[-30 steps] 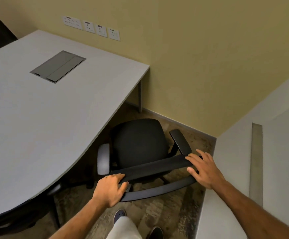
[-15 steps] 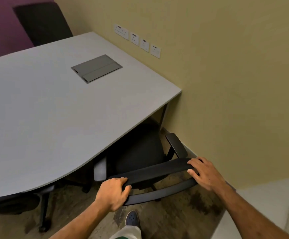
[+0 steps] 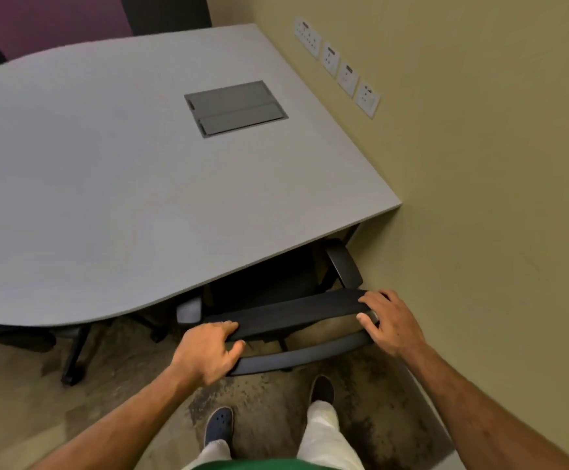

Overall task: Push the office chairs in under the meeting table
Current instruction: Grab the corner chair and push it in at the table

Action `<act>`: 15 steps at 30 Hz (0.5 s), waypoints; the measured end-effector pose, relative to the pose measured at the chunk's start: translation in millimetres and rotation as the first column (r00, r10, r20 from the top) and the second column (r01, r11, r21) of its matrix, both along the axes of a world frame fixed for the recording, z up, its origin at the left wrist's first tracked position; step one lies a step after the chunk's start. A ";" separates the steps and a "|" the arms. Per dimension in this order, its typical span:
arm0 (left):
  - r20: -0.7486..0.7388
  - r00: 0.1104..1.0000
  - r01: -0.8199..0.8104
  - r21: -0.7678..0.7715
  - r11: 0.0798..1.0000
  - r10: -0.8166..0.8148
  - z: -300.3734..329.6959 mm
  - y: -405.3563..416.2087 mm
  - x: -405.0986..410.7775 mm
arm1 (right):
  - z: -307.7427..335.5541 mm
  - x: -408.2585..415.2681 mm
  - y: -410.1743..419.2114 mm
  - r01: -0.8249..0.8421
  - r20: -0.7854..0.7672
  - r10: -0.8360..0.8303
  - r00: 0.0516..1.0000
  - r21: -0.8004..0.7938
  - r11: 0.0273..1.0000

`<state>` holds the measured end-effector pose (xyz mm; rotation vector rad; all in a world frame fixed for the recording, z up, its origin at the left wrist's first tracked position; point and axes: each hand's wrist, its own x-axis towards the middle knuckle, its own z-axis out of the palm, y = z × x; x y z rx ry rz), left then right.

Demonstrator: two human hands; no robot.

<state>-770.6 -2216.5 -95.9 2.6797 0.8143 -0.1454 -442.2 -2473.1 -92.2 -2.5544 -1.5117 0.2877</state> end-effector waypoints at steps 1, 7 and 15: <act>-0.005 1.000 -0.020 0.002 1.000 0.020 -0.7 -3.4 8.7 | -1.5 14.2 3.4 -0.011 -0.004 0.011 1.000 -0.001 1.000; -0.021 0.988 -0.156 -0.011 0.988 0.156 5.1 -20.7 61.2 | -1.5 92.3 29.3 -0.104 -0.042 0.104 0.994 0.004 0.995; -0.034 0.966 -0.256 -0.060 0.965 0.254 9.4 -15.0 112.3 | -6.1 155.3 60.7 -0.155 -0.082 0.161 0.984 0.079 0.985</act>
